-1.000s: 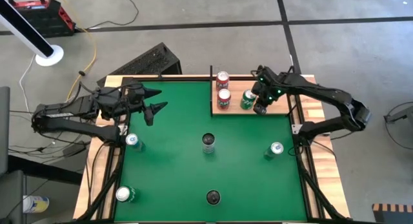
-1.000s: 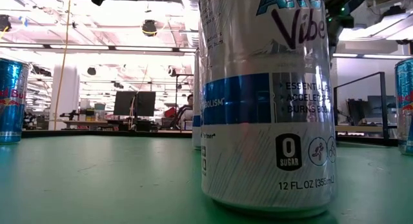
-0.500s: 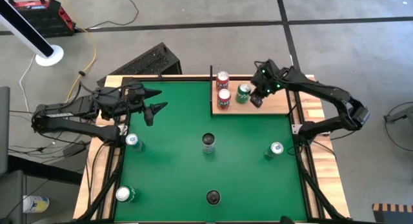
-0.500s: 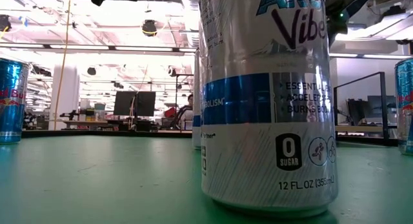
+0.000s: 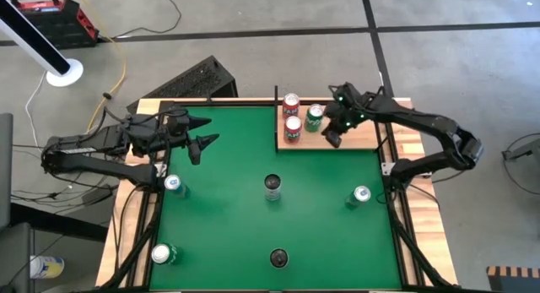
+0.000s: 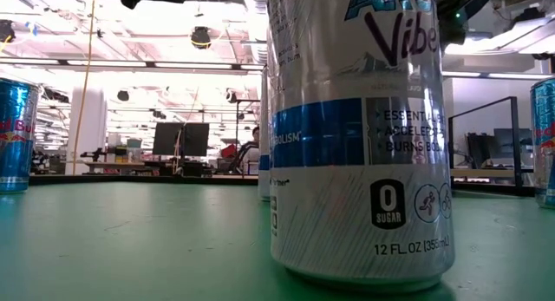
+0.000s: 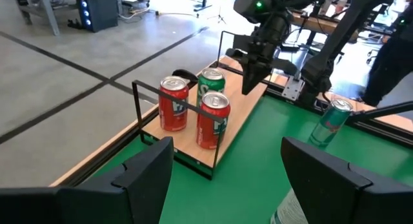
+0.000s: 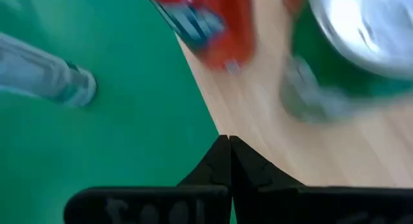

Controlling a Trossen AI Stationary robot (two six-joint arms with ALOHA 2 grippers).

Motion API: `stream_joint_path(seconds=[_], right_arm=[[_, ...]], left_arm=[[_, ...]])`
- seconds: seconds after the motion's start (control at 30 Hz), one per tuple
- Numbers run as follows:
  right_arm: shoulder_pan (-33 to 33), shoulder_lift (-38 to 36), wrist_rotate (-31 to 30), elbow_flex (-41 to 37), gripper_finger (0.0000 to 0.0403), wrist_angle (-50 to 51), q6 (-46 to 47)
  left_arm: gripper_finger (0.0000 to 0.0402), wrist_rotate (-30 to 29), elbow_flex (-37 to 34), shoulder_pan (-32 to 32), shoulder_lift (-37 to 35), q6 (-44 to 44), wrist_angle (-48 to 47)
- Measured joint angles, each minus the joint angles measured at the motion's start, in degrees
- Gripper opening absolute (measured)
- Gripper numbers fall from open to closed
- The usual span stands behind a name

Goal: Place canned beverage on shelf
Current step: Put the top green soda can on the shelf

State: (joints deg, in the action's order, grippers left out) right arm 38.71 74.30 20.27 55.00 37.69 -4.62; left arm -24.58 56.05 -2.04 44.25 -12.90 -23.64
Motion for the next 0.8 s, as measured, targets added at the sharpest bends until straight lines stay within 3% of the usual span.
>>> stream_joint_path(seconds=[0.23, 0.8], right_arm=[[-4.25, 0.03, -7.13, 0.00, 0.0018, -8.88, 2.06], [1.34, 0.05, -10.50, 0.00, 0.0018, -14.25, 1.20]], left_arm=[[0.0270, 0.00, 0.00, 0.00, 0.00, -0.24, 0.04], [0.0270, 0.02, 0.00, 0.00, 0.00, -0.24, 0.04]])
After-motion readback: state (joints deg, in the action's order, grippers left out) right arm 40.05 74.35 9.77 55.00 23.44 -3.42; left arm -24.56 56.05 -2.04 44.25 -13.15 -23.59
